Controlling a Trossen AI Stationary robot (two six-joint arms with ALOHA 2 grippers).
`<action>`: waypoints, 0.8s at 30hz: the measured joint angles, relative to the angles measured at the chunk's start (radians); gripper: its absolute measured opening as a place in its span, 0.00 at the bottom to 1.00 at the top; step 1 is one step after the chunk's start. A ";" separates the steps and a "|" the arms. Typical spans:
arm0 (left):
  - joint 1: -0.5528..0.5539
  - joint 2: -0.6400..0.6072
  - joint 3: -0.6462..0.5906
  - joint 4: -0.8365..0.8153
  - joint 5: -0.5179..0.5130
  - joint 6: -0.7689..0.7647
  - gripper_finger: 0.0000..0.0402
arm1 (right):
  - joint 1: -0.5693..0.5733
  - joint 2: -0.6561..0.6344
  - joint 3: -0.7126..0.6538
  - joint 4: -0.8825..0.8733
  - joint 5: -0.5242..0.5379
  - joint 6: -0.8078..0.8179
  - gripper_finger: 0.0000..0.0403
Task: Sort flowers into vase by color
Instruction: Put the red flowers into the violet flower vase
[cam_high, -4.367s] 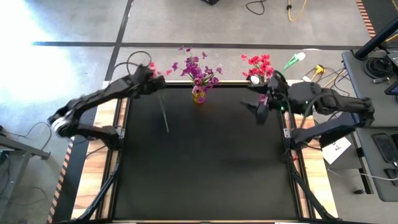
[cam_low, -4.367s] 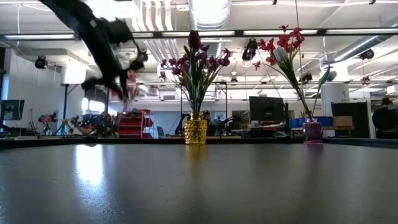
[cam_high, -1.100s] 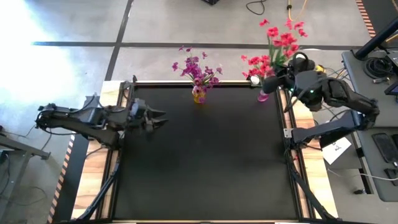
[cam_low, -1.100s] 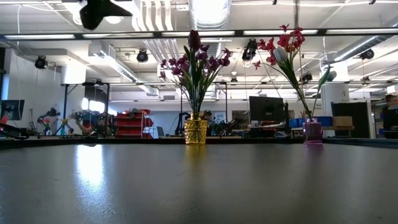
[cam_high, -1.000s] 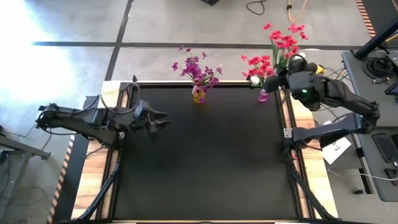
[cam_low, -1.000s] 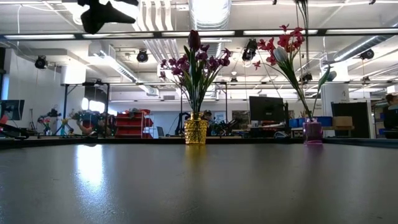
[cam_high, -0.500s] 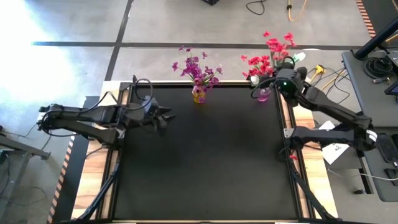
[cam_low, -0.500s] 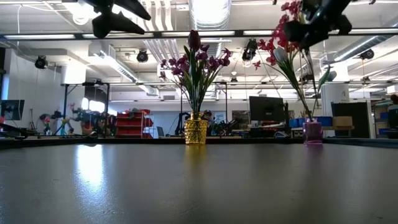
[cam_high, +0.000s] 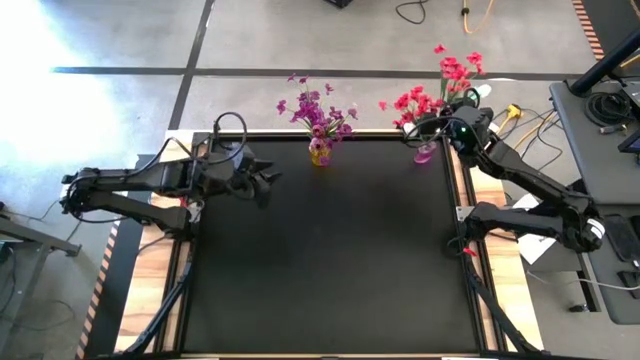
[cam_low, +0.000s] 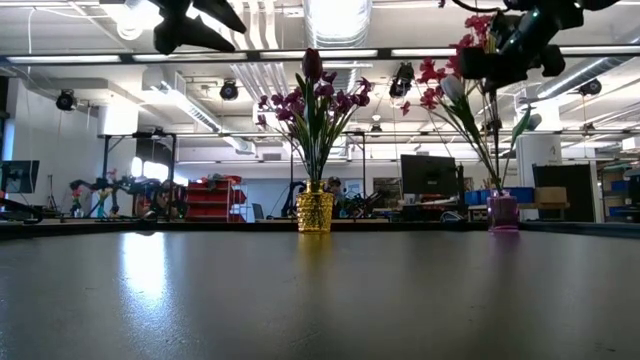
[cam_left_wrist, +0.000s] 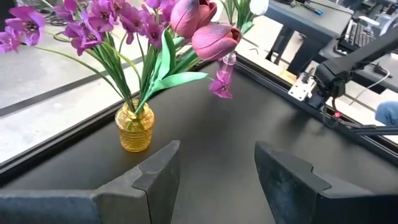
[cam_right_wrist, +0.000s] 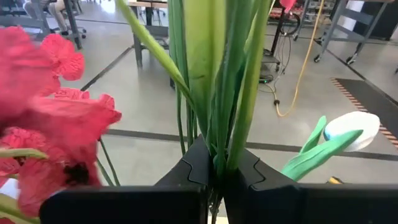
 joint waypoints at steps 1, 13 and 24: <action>0.001 0.003 0.001 0.000 0.000 0.000 0.47 | 0.000 0.000 0.000 -0.002 -0.001 0.002 0.03; 0.002 0.027 0.003 0.000 0.002 -0.002 0.47 | 0.000 0.013 -0.028 -0.004 0.024 0.047 0.03; 0.002 0.015 0.042 -0.036 0.007 0.026 0.47 | 0.000 0.029 -0.064 -0.003 0.034 0.133 0.03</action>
